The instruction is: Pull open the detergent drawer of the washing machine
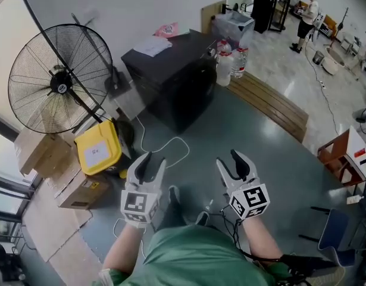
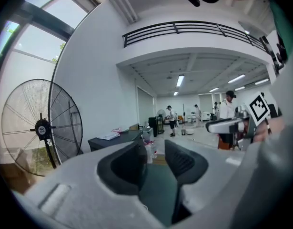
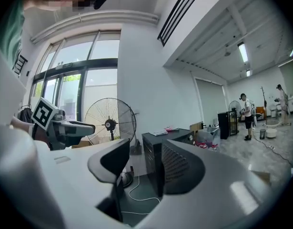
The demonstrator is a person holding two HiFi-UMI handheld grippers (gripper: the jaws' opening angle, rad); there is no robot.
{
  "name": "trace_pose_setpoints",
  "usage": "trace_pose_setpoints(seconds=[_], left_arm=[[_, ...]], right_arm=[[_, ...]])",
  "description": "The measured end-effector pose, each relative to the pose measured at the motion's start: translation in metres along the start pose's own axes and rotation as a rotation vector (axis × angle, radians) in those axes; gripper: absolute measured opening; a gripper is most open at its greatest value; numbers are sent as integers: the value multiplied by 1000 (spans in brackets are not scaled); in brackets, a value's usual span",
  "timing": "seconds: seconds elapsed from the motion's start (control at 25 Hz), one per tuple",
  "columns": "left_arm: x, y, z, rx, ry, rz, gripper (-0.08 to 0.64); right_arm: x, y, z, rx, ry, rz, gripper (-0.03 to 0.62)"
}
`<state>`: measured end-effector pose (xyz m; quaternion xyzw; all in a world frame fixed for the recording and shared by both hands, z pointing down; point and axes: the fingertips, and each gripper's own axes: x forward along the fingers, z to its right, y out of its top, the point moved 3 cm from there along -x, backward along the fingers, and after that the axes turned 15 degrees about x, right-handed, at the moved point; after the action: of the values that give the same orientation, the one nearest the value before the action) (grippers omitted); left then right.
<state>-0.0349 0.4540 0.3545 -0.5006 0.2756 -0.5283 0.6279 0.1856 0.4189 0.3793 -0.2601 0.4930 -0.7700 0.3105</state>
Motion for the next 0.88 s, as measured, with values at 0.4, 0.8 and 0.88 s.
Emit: trace_pose_setpoints(seconds=[0.4, 0.8, 0.88], left_arm=[[92, -20, -46, -38, -59, 9, 173], [184, -49, -151, -62, -130, 21, 173], [197, -55, -175, -64, -139, 25, 172]], right_arm=[[64, 7, 47, 16, -80, -30, 193], [195, 8, 48, -11, -137, -85, 193], [220, 13, 46, 14, -143, -79, 193]])
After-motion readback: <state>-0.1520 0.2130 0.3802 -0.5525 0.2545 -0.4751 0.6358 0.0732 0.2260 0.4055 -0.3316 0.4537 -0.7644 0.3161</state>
